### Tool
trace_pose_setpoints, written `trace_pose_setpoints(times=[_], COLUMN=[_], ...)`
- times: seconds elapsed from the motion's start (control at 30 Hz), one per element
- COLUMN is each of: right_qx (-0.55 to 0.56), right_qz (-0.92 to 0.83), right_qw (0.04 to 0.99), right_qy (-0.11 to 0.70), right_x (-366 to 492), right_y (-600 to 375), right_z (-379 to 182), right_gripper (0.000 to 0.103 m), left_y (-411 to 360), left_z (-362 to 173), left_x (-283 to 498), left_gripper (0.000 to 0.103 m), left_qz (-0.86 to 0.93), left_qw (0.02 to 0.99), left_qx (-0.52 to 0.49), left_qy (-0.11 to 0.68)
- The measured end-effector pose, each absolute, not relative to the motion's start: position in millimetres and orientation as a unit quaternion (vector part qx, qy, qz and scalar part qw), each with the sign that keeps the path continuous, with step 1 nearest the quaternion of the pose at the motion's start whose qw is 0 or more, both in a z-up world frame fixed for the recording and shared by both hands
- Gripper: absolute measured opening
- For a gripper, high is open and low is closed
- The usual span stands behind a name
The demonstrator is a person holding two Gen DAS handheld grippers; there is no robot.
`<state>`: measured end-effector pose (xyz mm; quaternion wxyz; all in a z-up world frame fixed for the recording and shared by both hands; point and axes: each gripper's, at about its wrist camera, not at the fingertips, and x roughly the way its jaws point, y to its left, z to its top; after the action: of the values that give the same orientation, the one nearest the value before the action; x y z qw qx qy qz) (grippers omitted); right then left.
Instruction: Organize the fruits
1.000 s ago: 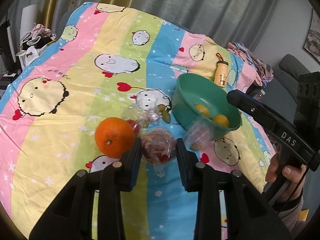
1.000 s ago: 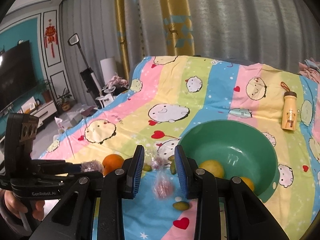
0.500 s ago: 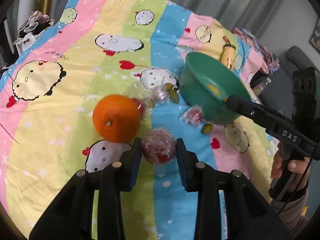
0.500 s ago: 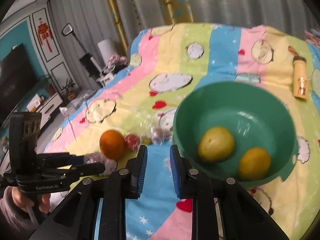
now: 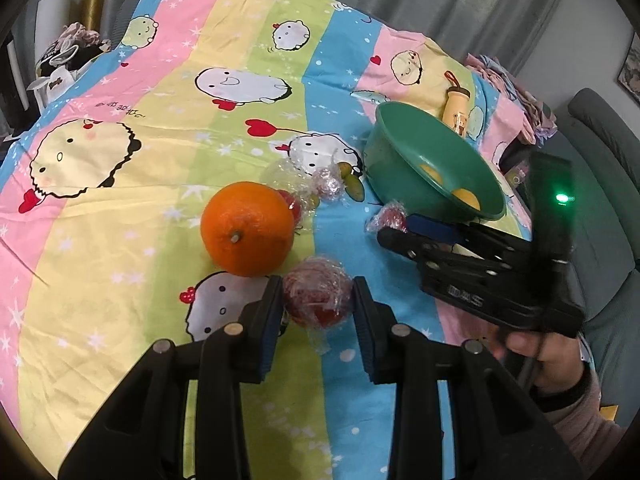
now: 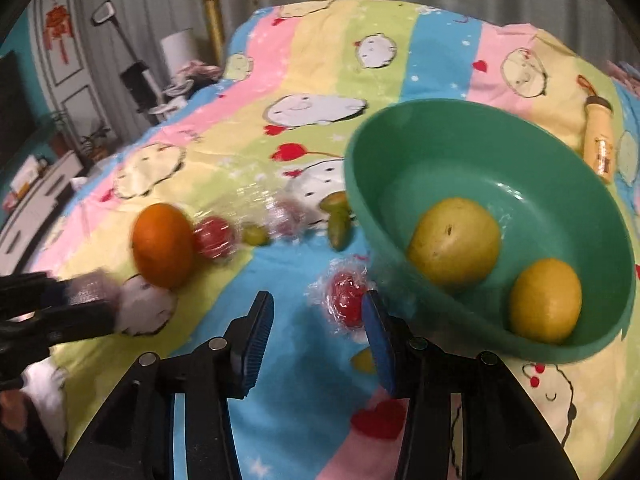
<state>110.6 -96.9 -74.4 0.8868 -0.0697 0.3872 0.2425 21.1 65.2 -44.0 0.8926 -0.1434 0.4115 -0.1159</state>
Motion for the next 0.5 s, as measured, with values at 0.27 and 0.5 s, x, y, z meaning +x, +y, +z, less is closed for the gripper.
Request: trace_pose_setpoints(times=[0.27, 0.5], right_qx=[-0.037, -0.005], right_qz=[0.225, 0.247], right_qw=[0.881, 0.879], right_qy=[0.413, 0.408], right_x=[128.9, 130.2], right_y=[-96.3, -105.0], right_z=[-89.2, -85.7], right_gripper=[0.047, 0.033], left_y=[70.6, 69.6], left_z=[-43.2, -42.5], left_x=[19.7, 19.5], left_gripper=[0.033, 0.033], left_qz=[-0.118, -0.116], left_qw=[0.891, 0.893], left_qx=[-0.153, -0.149], left_qy=[0.411, 0.409])
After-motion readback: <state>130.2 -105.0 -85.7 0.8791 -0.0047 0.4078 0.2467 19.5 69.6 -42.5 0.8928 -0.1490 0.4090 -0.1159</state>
